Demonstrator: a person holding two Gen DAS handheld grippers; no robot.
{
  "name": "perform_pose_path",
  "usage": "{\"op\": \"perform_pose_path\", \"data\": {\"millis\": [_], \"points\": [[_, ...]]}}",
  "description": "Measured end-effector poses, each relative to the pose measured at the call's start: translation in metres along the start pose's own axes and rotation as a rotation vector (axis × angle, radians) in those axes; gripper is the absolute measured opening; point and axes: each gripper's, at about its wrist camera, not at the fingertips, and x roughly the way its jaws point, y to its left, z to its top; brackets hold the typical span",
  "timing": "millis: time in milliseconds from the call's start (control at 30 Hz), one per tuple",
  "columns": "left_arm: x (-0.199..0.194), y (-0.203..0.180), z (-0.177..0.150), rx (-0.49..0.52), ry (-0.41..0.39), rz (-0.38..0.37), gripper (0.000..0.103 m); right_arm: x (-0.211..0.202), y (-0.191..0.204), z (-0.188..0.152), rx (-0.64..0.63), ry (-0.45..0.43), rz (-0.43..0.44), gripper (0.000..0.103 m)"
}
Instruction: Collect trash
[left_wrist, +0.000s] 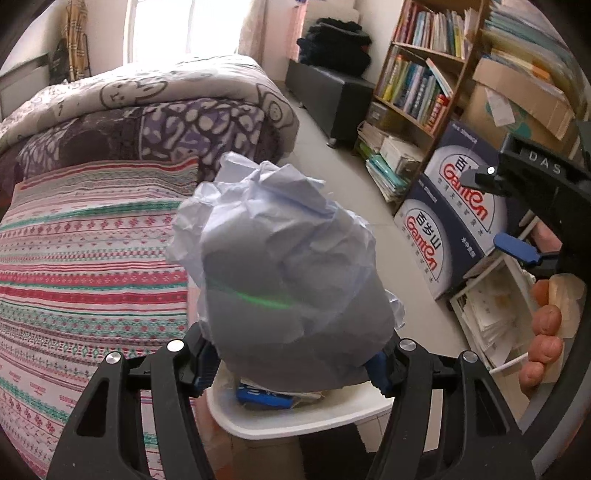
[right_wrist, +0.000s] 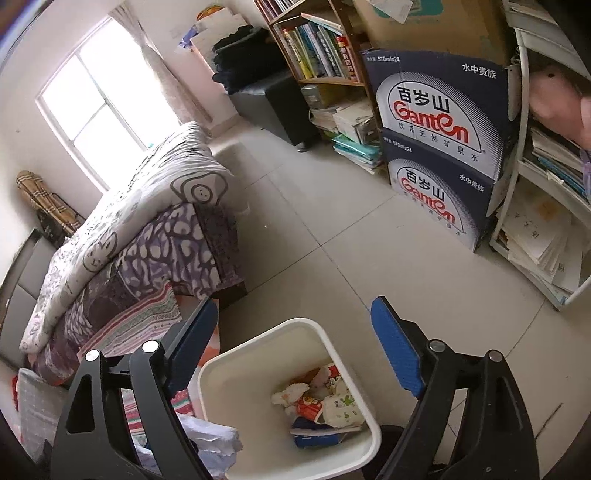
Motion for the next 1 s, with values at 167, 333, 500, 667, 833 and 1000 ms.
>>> {"op": "perform_pose_path", "data": {"millis": [167, 333, 500, 667, 833, 1000], "points": [[0.005, -0.005, 0.001, 0.007, 0.022, -0.017, 0.077, -0.002, -0.005, 0.002, 0.009, -0.010, -0.013, 0.086], [-0.008, 0.001, -0.001, 0.020, 0.002, 0.033, 0.085, -0.010, -0.001, -0.003, -0.029, -0.051, -0.046, 0.088], [-0.039, 0.017, -0.006, 0.018, -0.086, 0.153, 0.093, -0.032, 0.016, -0.024, -0.168, -0.142, -0.108, 0.093], [-0.087, 0.035, -0.020, 0.000, -0.259, 0.336, 0.095, -0.062, 0.034, -0.059, -0.287, -0.247, -0.131, 0.096], [-0.127, 0.061, -0.042, -0.101, -0.369, 0.449, 0.096, -0.090, 0.046, -0.099, -0.355, -0.307, -0.088, 0.096], [-0.140, 0.092, -0.061, -0.179, -0.287, 0.472, 0.096, -0.104, 0.058, -0.130, -0.386, -0.300, -0.036, 0.096]]}}
